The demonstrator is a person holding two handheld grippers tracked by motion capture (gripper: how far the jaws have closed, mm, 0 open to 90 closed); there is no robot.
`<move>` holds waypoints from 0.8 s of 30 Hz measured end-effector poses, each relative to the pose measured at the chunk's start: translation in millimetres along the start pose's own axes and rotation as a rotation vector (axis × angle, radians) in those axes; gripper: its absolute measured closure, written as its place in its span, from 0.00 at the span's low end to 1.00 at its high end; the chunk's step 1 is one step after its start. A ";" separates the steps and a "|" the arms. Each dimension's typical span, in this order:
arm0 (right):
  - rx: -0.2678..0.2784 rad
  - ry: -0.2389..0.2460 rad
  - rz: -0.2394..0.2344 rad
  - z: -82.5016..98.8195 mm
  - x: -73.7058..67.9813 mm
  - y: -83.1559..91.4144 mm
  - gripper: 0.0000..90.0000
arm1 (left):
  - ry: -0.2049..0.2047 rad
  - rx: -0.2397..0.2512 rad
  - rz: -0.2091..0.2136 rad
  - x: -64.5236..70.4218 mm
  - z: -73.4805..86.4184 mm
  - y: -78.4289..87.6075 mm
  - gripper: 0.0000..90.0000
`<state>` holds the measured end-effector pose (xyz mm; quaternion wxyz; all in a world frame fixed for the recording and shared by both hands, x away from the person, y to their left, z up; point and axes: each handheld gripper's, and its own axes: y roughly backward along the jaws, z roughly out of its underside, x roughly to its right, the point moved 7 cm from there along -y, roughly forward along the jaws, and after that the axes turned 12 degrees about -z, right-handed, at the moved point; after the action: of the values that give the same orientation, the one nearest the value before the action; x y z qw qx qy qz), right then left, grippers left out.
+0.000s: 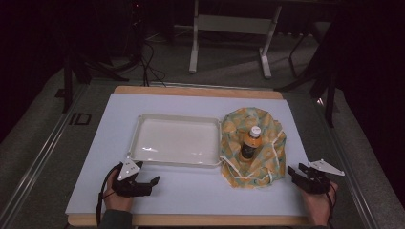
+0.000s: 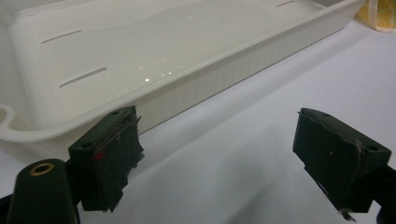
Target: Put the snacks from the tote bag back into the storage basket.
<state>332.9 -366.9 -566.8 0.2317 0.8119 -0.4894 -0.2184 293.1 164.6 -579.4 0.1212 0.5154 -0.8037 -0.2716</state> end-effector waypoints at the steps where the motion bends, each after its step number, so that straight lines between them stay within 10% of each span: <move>1: -0.002 0.006 -0.002 -0.8 -0.3 0.5 0.54 | 0.001 0.002 0.001 0.4 0.0 0.2 0.17; 24: -0.093 0.132 -0.046 -15.3 -10.3 15.9 0.59 | -0.008 0.005 0.005 1.3 0.3 0.2 0.17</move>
<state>326.3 -361.7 -543.9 0.2958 0.8238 -0.4438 -0.1924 292.2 163.6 -579.7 0.1175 0.5126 -0.8061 -0.2714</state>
